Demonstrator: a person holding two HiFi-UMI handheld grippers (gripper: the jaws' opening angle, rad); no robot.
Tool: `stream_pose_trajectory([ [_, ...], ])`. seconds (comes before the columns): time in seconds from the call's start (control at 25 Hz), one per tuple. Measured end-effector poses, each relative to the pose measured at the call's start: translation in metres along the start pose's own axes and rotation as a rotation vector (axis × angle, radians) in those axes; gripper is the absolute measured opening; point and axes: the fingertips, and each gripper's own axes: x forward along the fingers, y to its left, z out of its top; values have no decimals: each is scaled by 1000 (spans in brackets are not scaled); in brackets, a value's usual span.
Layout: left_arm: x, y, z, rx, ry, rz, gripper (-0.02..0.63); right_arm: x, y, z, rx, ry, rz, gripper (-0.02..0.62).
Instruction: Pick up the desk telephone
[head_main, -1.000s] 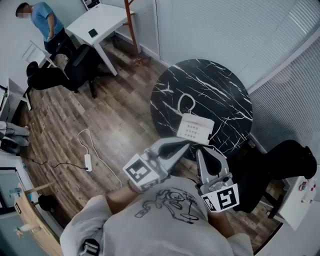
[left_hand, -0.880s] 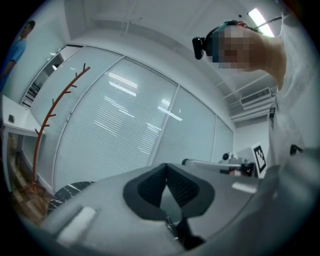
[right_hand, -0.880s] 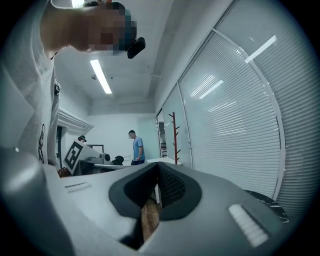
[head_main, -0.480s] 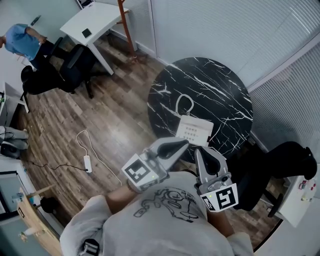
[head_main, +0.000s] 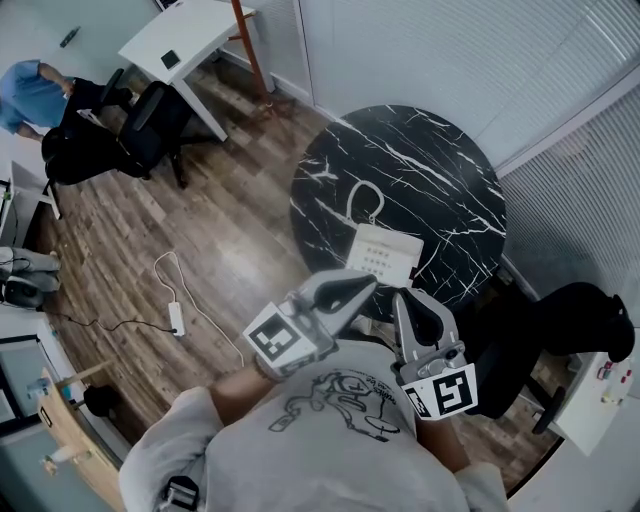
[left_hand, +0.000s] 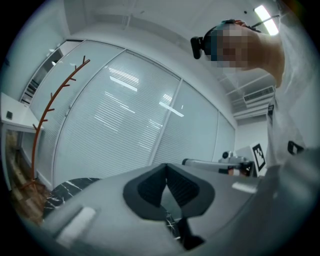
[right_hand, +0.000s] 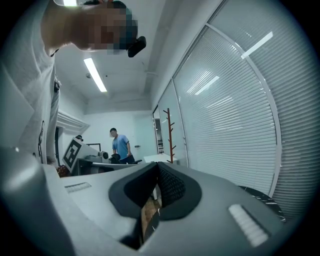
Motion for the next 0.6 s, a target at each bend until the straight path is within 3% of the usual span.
stream_pose_trajectory([
  [0.32,14,10,-29,-43,62,24,28,-2,-18,-24,-7,53,-10,8],
  [0.6,24,35,-87,-51,169,43,101,2,-44,-73,26,125,-27,69],
])
